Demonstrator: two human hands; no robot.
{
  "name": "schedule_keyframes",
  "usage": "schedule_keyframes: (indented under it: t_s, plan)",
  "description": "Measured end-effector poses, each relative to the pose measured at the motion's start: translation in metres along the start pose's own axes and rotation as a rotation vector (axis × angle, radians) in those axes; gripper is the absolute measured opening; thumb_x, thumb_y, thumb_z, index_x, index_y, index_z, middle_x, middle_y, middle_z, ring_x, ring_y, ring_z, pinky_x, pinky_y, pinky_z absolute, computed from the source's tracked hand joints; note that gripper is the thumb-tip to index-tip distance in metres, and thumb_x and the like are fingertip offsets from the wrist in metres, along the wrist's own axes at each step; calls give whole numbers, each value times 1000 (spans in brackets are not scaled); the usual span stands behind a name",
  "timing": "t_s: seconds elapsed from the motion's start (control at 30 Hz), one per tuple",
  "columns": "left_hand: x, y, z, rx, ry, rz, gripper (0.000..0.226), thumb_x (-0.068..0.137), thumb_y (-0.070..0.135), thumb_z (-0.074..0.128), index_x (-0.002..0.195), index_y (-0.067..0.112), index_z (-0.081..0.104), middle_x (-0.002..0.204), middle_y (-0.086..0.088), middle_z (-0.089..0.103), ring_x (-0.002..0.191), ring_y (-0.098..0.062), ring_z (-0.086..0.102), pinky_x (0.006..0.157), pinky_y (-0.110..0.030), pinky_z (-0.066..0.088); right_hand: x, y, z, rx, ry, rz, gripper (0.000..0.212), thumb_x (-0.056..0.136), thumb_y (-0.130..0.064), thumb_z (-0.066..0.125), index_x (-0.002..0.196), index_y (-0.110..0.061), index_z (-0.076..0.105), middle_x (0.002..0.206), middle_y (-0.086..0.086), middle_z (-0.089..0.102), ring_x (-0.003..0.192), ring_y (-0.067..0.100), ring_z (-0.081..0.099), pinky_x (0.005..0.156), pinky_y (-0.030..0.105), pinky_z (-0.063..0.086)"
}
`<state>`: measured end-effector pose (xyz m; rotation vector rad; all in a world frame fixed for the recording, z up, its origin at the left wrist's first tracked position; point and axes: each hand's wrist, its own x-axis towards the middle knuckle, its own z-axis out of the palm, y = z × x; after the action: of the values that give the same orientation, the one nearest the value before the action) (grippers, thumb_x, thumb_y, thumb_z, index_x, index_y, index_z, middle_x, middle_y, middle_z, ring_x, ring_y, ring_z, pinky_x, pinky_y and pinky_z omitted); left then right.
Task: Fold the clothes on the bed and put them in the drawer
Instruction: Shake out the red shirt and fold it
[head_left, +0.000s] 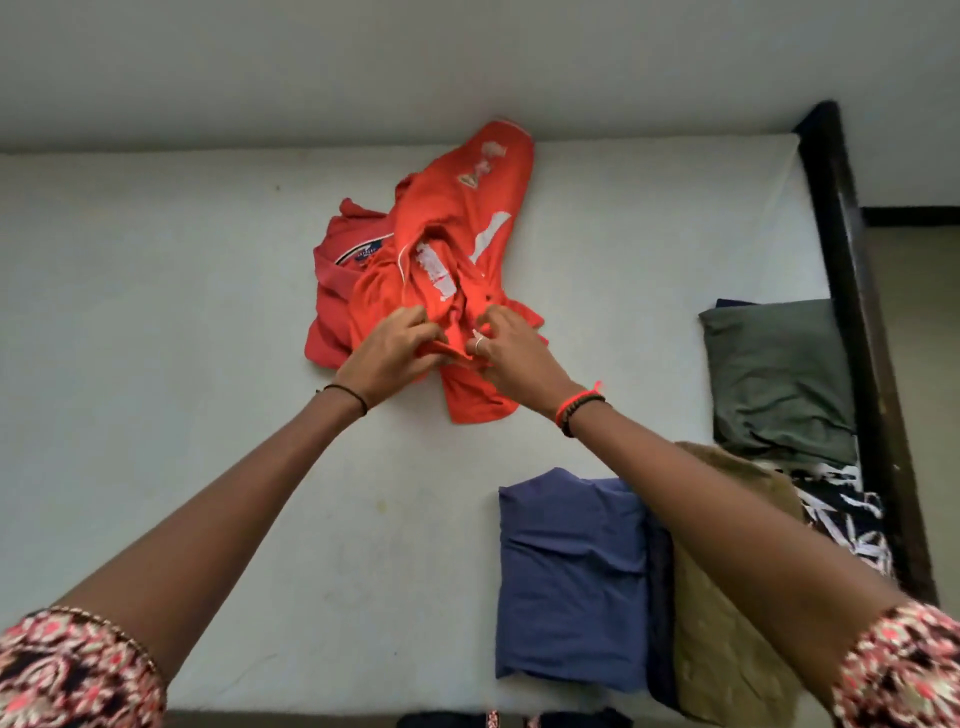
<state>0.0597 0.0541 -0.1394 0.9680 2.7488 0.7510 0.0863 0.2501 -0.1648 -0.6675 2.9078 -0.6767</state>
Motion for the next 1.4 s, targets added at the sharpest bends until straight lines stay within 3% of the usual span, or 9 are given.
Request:
schedule_keyframes:
  t_s: [0.1, 0.2, 0.3, 0.5, 0.67, 0.9, 1.07, 1.2, 1.4]
  plan:
    - [-5, 28, -29, -5, -55, 126, 30, 85, 35, 55, 86, 8, 67, 78, -9, 53, 74, -17, 45, 68, -27, 35, -22, -20, -37, 48, -67, -117, 5, 75, -11, 65, 73, -7, 67, 94, 18, 63, 91, 35, 61, 80, 39, 51]
    - [-8, 60, -64, -53, -20, 152, 27, 84, 31, 55, 86, 6, 66, 78, -7, 51, 75, -9, 40, 69, -17, 31, -35, -37, -84, 215, -194, -22, 12, 85, -8, 60, 75, -12, 56, 72, 3, 53, 65, 21, 49, 61, 39, 44]
    - [-7, 90, -108, -112, 90, 117, 23, 83, 27, 57, 88, 7, 67, 78, -5, 51, 76, 2, 34, 67, -16, 35, -41, -55, -136, 329, -178, 24, 12, 85, -10, 62, 77, -13, 54, 70, 2, 57, 63, 18, 50, 62, 40, 46]
    - [20, 158, -216, -261, 386, 17, 17, 77, 41, 68, 88, 28, 65, 79, 22, 49, 68, 5, 47, 66, -10, 38, -35, -85, -252, 605, 39, 73, 28, 73, -24, 66, 96, -8, 65, 77, 2, 60, 73, 4, 52, 69, 25, 43]
    - [55, 228, -315, -329, 550, 108, 32, 72, 52, 69, 85, 23, 66, 79, 16, 60, 74, 6, 55, 69, -6, 39, -33, -113, -364, 837, 174, -5, 20, 75, 5, 74, 90, 5, 60, 79, 3, 55, 72, 3, 50, 68, 21, 44]
    - [75, 329, -448, -361, 541, 265, 22, 68, 43, 76, 83, 31, 64, 83, 22, 67, 78, 5, 60, 74, -12, 47, -57, -165, -502, 1058, 255, -198, 25, 76, 9, 69, 95, -6, 63, 83, -7, 70, 80, 5, 64, 73, 18, 51]
    - [76, 392, -523, -315, 460, 349, 11, 77, 11, 74, 85, 14, 68, 77, 9, 70, 72, 4, 63, 68, -12, 49, -77, -194, -568, 1084, 331, -272, 16, 80, -15, 69, 94, -8, 70, 89, 4, 71, 84, 17, 65, 75, 26, 54]
    - [69, 422, -560, -248, 415, 402, 11, 80, 9, 72, 90, 5, 68, 81, 3, 68, 72, 5, 63, 67, -10, 48, -91, -216, -606, 1117, 377, -231, 26, 81, -32, 64, 93, -12, 73, 91, 9, 69, 85, 22, 64, 74, 31, 53]
    - [85, 423, -574, -219, 411, 368, 9, 82, 14, 71, 90, 10, 69, 81, 1, 66, 65, 6, 57, 62, -10, 45, -98, -240, -635, 1113, 586, -188, 11, 86, -10, 62, 82, -6, 72, 77, 8, 71, 69, 16, 67, 60, 23, 55]
